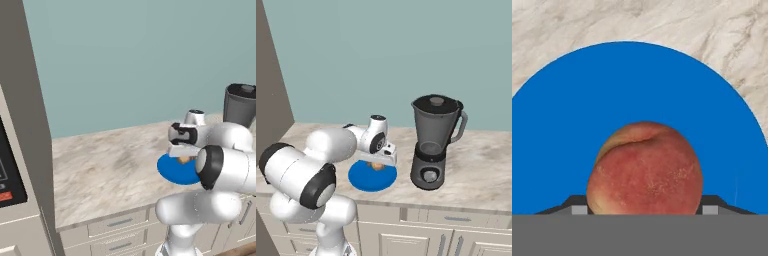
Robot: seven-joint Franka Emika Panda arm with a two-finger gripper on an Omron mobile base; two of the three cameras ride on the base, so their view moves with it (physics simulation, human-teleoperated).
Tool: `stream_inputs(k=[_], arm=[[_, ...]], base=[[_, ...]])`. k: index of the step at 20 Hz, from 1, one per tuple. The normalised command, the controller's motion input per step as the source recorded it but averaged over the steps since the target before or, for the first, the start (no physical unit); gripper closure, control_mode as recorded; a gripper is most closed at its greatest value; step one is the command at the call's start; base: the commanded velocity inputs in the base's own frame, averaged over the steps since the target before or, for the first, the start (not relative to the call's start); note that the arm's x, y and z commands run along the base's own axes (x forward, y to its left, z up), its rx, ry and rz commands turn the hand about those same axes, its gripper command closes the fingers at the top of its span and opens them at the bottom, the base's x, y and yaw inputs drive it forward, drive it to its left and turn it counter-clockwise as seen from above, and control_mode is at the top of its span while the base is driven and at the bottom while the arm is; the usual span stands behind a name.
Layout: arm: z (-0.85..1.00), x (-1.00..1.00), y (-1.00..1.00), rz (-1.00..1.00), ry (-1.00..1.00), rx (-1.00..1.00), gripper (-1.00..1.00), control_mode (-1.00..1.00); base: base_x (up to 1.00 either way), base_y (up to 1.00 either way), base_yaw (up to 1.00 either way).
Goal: Pick the kiwi and peach from the fridge and place them on the plate next to the blender to make a fruit smoothie.
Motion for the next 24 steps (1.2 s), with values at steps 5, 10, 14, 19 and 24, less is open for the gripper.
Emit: stream_inputs(k=[5,10,14,19,24], arm=[[-0.26,0.42,0.25,0.00,-0.04,-0.09,-1.00,-1.00],[0.36,-0.25,0.20,-0.03,0.00,0.00,-1.00,-1.00],[0.99,-1.00,0.14,0.00,-0.03,0.00,-1.00,-1.00],[0.98,-1.00,0.20,0.00,-0.05,0.00,-1.00,-1.00],[0.93,-1.00,0.35,0.00,0.00,0.00,-1.00,-1.00]], base=[[0.00,0.00,0.00],[0.00,0.00,0.00],[0.00,0.00,0.00],[0.00,0.00,0.00],[0.00,0.00,0.00]])
